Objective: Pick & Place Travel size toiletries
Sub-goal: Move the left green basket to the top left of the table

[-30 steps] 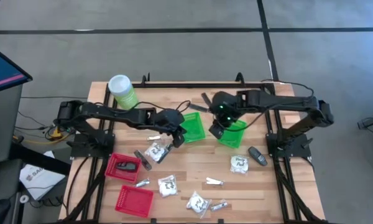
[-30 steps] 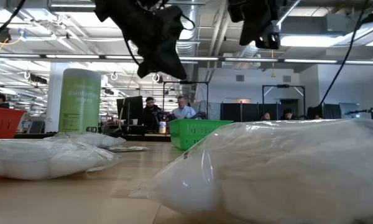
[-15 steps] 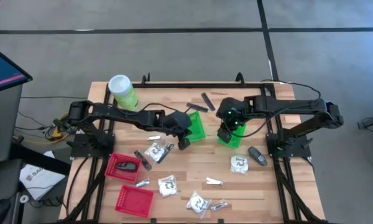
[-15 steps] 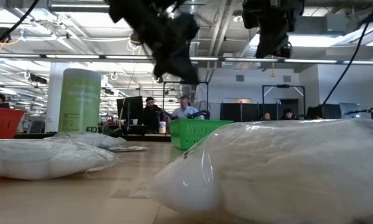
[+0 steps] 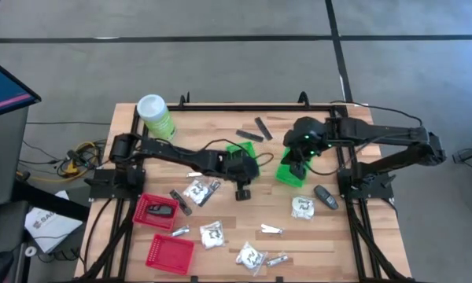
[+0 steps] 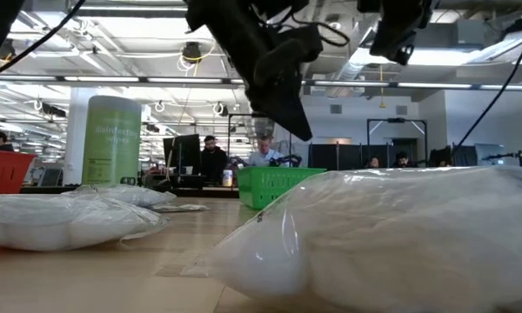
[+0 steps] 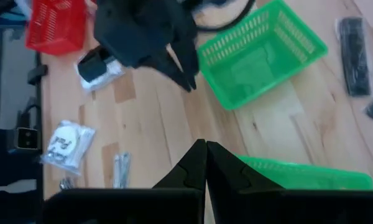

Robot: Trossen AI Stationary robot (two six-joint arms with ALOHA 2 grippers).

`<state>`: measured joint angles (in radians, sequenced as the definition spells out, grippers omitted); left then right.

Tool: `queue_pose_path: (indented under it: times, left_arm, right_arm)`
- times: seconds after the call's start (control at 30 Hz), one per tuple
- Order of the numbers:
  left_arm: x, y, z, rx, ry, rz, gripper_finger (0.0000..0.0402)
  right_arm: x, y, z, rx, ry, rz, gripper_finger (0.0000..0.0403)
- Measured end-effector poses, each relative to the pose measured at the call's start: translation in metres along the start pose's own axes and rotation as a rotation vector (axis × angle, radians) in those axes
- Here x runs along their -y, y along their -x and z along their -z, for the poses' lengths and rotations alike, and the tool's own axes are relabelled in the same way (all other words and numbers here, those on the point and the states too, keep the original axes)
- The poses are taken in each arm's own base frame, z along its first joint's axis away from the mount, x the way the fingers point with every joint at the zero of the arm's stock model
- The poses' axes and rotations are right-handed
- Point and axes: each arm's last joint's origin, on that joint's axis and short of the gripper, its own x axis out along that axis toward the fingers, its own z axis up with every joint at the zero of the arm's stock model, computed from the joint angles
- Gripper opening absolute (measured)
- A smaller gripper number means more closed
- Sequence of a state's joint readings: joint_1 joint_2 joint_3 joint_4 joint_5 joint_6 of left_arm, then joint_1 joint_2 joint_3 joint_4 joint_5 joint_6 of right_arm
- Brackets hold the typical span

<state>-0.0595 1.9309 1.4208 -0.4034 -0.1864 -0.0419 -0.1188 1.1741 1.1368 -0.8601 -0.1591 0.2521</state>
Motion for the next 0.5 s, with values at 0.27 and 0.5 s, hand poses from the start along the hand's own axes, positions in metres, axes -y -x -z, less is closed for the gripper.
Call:
queue_pose_path:
  times: [0.27,0.5]
  left_arm:
    - [0.011,0.001,0.004,-0.036,0.024,0.073,0.0067]
    - [0.007,-0.004,0.006,-0.045,0.019,-0.053,0.0011]
  right_arm:
    - [0.003,0.021,0.004,0.068,-0.016,-0.001,0.0]
    - [0.006,0.019,0.002,0.062,-0.041,-0.011,0.0]
